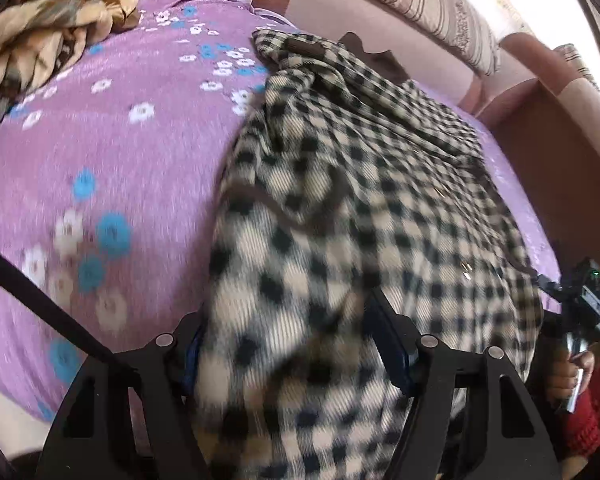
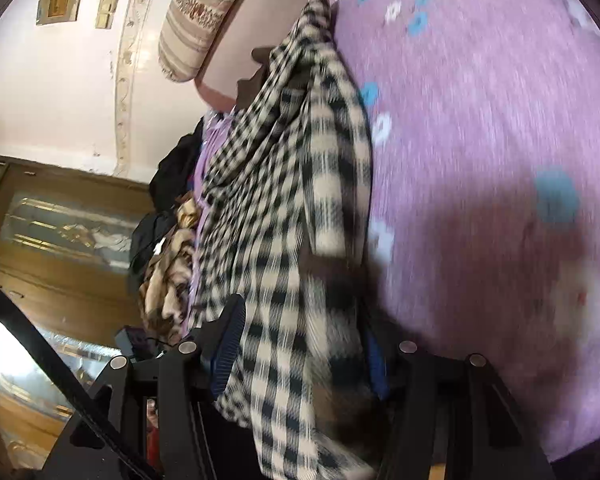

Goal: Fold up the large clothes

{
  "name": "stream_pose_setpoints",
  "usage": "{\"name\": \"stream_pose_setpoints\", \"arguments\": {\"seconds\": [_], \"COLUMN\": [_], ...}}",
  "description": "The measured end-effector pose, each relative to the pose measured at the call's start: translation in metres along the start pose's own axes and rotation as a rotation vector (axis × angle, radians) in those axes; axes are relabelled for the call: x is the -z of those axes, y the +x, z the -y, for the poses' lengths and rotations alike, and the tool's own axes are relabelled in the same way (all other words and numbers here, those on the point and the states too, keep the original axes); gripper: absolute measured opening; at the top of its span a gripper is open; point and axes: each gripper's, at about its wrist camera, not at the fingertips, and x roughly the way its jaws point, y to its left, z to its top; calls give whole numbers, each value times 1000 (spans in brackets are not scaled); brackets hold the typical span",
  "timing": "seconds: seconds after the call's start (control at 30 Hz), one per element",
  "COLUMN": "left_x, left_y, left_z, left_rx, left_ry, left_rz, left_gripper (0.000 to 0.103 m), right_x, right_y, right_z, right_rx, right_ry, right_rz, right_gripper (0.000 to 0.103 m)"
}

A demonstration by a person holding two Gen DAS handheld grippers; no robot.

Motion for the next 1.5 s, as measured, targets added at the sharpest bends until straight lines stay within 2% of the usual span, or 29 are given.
{"name": "stream_pose_setpoints", "arguments": {"seconds": [0.13,0.43,0.63,0.73,0.8,0.87,0.9,0.93,1.03,1.17,1.27,1.37,1.5], "left_x": [13,21,26,27,27,26,26,25,26,41,55,68,68], "left_y": [-9,-11,-9,-7,-8,-8,-9,-12,-32,-64,-73,-69,-71], "left_z": [2,1,13,17,22,25,25,23,15,22,27,31,34], "left_rx": [5,11,-5,-34,-42,-67,-123,-193,-119,-83,-80,-113,-103], "left_ry": [-19,-67,-26,-35,-50,-62,-66,-70,-130,-108,-94,-73,-74], "left_rz": [0,7,4,9,7,6,1,-3,18,45,45,21,10], "left_gripper": [69,71,78,78,77,54,23,6,6,6,5,6,6], "right_x": [28,43,52,57,59,60,61,60,60,64,77,85,80], "right_y": [10,22,29,32,33,37,40,38,24,-4,-18,-20,-22], "right_z": [4,-11,-20,-24,-27,-30,-31,-30,-36,-51,-58,-53,-46], "right_rx": [-68,-14,13,35,61,103,122,129,139,81,69,93,106], "right_ry": [17,-40,-65,-84,-99,-123,-127,-125,-145,-171,-200,-197,-183], "right_rz": [-87,-91,-89,-88,-86,-97,-112,-113,-85,-52,-57,-73,-88], "right_gripper": [58,58,58,58,52,30,11,10,8,8,8,8,8]}}
